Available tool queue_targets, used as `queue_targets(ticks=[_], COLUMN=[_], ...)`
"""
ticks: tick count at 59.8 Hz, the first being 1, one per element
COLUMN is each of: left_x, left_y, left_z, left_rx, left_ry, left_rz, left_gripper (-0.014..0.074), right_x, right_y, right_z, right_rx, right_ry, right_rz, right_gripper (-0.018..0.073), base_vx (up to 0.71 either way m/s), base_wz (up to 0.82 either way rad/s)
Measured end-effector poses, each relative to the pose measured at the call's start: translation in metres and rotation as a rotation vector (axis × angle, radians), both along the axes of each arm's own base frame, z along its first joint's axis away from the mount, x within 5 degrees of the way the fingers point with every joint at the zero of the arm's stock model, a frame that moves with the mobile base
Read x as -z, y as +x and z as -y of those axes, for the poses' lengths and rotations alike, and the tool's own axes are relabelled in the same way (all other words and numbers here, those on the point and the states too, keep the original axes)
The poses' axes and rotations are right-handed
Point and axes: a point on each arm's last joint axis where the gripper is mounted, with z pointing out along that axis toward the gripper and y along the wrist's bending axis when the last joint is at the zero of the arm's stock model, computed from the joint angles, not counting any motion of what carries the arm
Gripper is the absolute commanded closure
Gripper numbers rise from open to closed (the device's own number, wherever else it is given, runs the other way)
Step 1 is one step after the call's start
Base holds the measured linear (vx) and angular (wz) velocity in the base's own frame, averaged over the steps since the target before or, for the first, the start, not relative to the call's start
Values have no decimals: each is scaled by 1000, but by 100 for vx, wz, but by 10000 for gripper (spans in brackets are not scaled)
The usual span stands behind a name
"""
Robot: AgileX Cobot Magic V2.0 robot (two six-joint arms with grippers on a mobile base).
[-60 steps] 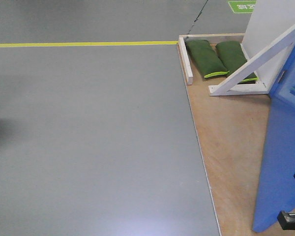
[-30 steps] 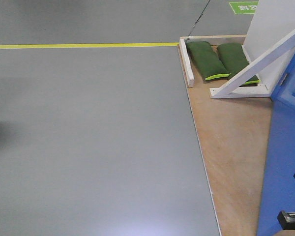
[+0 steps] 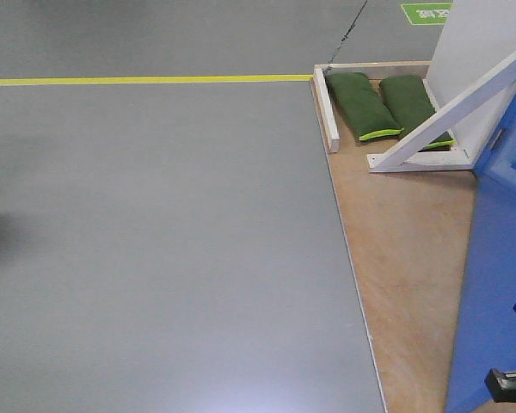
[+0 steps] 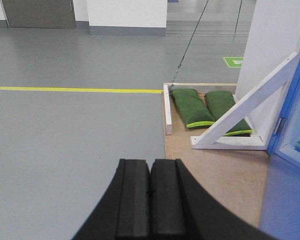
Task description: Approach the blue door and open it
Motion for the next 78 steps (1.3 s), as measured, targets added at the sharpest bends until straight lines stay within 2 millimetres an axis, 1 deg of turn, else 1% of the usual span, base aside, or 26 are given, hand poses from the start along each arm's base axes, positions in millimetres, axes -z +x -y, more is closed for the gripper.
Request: queue_targets(ticks=[24,29,31,34,40,45,51,57,62,69,75,78], left_x=[0,0,0,0,0,0,0,0,0,0,0,0], left_y=[0,0,0,0,0,0,0,0,0,0,0,0], left_z=[0,0,0,0,0,0,0,0,0,0,0,0], left_rx=[0,0,0,0,0,0,0,0,0,0,0,0], left_ry=[0,0,0,0,0,0,0,0,0,0,0,0], left_rz=[0,0,0,0,0,0,0,0,0,0,0,0], left_gripper=[526,526,526,526,526,526,526,526,526,526,526,526], right_x=[0,1,-3,-14,-52,-85,-118,-145,-164,-194,-215,-222], right_y=[0,3,5,10,24,38,52,66,75,86,91,93], right_z=[0,2,3,5,8,13,20,28,35,53,77,90], right_rx=[4,35,54,88,155,211,264,305,345,427,534,591], right_ry=[0,3,8,30,122,214,312,419,523,699,834,896], right_rz=[-3,-56,-90,-112,-102,-54,10,65,120,245,378,437], right_gripper=[554,554,554,554,554,554,554,554,554,554,554,554], base_vx=[0,0,0,0,0,0,0,0,0,0,0,0], base_wz=[0,0,0,0,0,0,0,0,0,0,0,0])
